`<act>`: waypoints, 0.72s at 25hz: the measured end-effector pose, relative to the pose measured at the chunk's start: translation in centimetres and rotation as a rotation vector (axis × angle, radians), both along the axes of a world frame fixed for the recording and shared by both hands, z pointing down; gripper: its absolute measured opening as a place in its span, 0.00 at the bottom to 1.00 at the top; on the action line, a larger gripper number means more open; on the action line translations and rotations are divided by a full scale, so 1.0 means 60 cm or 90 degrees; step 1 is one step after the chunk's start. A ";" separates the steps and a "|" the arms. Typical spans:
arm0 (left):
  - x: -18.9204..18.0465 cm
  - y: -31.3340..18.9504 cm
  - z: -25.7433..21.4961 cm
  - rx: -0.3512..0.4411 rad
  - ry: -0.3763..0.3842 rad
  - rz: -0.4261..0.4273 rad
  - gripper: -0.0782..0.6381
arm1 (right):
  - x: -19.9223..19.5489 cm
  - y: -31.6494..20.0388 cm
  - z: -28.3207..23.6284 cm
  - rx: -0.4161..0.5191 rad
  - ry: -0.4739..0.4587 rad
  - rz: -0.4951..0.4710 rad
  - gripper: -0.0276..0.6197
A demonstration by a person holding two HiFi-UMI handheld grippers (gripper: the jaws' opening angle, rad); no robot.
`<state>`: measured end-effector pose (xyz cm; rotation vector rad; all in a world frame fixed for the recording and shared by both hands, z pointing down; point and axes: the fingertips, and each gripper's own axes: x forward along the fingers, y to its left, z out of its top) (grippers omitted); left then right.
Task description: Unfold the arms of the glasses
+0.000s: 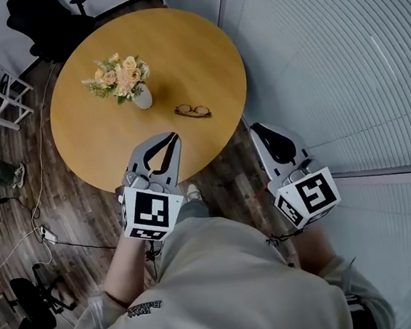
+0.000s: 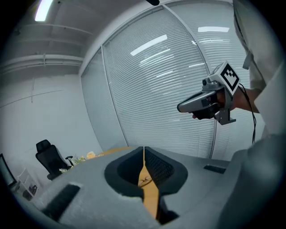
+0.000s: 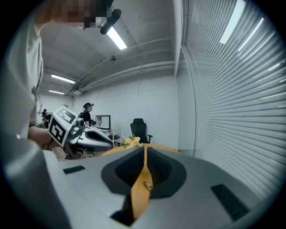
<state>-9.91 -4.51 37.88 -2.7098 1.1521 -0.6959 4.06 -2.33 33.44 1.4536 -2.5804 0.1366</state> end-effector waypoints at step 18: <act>0.007 -0.165 0.100 0.057 -0.220 0.111 0.30 | -0.040 -0.152 0.014 -0.028 0.002 0.021 0.10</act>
